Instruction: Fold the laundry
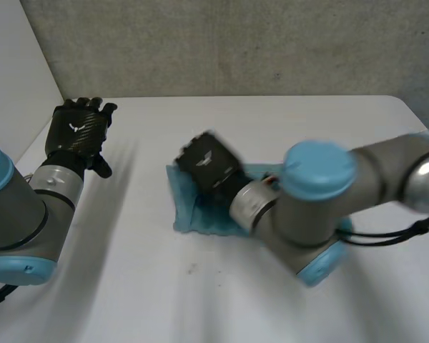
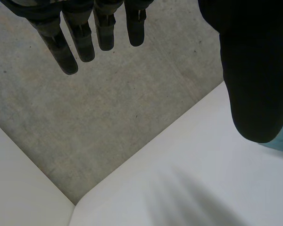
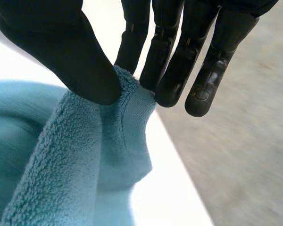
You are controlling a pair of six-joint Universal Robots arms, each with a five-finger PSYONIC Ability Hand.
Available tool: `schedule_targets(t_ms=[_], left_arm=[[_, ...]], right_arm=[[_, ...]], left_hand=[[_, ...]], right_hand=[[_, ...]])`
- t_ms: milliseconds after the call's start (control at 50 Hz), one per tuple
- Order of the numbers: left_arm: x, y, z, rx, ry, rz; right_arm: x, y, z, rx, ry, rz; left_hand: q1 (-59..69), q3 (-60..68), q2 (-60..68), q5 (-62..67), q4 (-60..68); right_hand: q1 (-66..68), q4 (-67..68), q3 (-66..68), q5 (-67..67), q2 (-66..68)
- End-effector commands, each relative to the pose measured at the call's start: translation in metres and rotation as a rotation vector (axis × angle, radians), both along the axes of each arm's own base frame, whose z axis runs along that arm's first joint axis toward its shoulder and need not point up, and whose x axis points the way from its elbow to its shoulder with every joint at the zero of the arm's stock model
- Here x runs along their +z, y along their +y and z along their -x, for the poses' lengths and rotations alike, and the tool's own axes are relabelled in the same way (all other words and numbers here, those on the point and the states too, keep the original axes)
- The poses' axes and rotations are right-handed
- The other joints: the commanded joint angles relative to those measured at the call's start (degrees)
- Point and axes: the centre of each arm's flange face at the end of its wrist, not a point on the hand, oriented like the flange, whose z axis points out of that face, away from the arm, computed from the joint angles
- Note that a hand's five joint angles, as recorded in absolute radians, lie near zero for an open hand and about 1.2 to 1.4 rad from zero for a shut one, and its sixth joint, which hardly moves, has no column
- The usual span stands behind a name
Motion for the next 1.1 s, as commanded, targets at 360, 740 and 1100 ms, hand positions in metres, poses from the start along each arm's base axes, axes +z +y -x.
schedule_targets(t_ms=[360, 740, 1100], left_arm=[[0.020, 0.019, 0.050, -0.151, 0.030, 0.079], [-0.048, 0.047, 0.135, -0.382, -0.004, -0.065], [-0.069, 0.047, 0.100, -0.205, -0.072, -0.186]], right_arm=[[0.061, -0.033, 0.058, -0.324, -0.190, -0.124], [-0.012, -0.052, 0.187, -0.557, -0.108, -0.504], [-0.050, -0.068, 0.218, -0.635, 0.022, -0.378]], left_hand=[[-0.81, -1.69, -1.02, -1.94, -1.11], [0.37, -0.51, 0.16, -0.76, 0.07], [0.20, -0.68, -0.01, -0.93, -0.10]], right_hand=[[-44.73, -58.31, -58.03, -56.10, -57.73], [-40.61, -54.19, -53.91, -51.98, -53.61], [12.21, -1.37, -1.10, 0.84, -0.79]])
